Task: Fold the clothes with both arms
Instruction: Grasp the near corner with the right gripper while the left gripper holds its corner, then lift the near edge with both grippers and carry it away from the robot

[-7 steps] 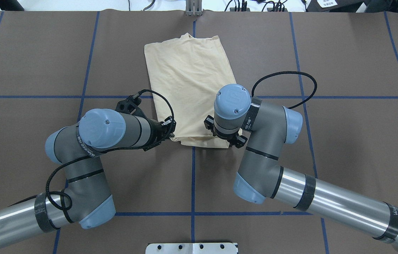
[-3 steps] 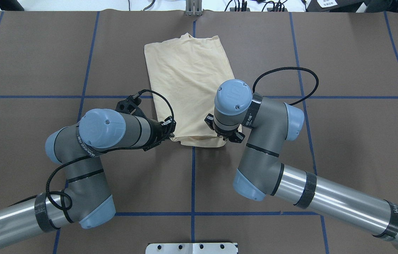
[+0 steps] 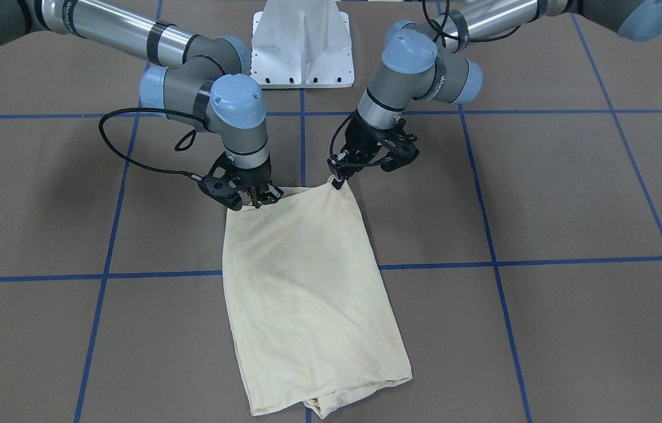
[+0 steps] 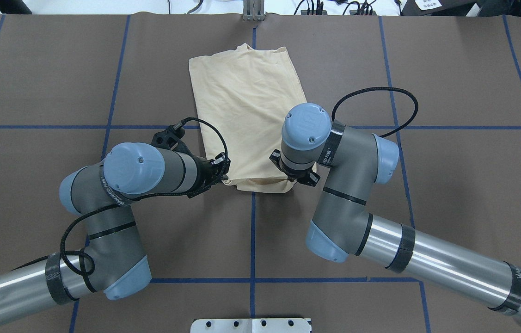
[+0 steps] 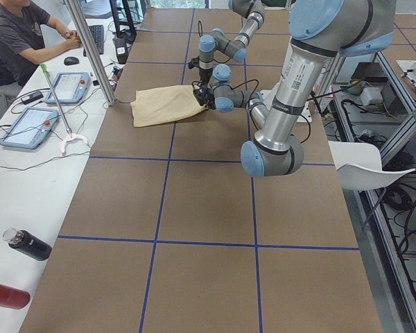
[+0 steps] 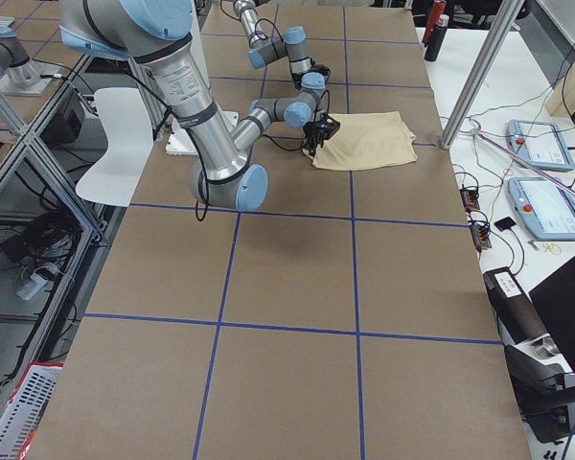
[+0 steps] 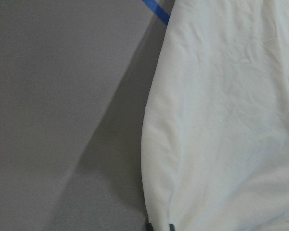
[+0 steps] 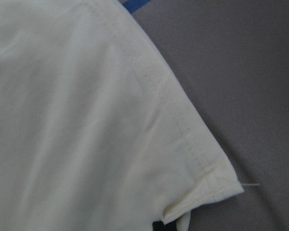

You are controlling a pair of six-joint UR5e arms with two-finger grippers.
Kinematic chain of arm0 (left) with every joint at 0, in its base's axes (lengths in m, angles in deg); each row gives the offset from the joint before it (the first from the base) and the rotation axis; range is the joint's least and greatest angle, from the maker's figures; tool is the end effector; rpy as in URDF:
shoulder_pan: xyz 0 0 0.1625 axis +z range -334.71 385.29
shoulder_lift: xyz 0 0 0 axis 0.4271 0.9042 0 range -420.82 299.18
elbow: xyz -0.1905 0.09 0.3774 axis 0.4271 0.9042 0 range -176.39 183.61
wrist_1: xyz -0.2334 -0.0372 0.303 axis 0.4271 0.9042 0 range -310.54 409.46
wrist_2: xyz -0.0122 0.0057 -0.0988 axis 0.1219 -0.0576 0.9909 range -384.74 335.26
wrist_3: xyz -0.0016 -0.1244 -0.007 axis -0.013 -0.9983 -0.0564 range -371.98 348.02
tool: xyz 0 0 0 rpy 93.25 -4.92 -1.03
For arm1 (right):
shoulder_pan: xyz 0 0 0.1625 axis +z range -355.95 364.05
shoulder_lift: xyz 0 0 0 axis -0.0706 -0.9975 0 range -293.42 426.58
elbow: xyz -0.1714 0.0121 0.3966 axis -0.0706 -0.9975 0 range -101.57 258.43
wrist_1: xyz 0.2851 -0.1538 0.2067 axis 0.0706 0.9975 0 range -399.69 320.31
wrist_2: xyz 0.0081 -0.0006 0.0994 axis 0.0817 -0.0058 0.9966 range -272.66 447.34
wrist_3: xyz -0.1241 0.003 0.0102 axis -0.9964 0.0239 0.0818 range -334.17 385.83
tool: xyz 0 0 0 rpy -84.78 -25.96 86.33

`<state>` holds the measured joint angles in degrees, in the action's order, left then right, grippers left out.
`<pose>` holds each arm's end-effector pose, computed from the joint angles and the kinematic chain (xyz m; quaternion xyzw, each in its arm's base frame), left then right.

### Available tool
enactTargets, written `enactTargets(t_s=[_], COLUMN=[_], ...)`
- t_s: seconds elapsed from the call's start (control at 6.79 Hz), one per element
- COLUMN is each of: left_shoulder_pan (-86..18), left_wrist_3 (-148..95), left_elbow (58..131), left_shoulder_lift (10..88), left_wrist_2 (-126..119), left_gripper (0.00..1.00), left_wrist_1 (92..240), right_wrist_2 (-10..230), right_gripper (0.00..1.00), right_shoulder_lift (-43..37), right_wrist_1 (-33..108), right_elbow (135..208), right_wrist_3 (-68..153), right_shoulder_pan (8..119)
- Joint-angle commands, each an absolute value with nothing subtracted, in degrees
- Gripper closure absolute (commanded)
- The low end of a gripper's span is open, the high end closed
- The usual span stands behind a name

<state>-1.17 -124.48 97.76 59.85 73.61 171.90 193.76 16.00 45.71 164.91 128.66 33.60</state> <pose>0.5472 -0.4010 0.2841 -0.0415 0.5540 -0.3075 0.7725 -0.5778 -0.4404 0.3110 -0.0828 -0.3584 0.2895 0.8837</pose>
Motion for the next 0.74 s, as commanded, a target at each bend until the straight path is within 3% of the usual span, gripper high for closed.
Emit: enactTargets(t_s=[0.0,0.59], left_shoulder_pan=[-1.26,1.27], left_wrist_3=[-124.39,-124.22], left_elbow=[97.91,98.79], left_shoulder_lift=[59.76,58.8], left_wrist_2=[73.78,73.79], left_gripper=[1.0,1.0], left_wrist_1=[171.81,171.54], right_wrist_2=[194.91,200.71], right_gripper=[1.0,1.0], right_shoulder_lift=[15.43,6.91], right_wrist_1=[45.73,46.26], right_elbow=[166.31,180.01], right_wrist_3=[128.58,128.58], right_shoulder_pan=[33.75,32.88])
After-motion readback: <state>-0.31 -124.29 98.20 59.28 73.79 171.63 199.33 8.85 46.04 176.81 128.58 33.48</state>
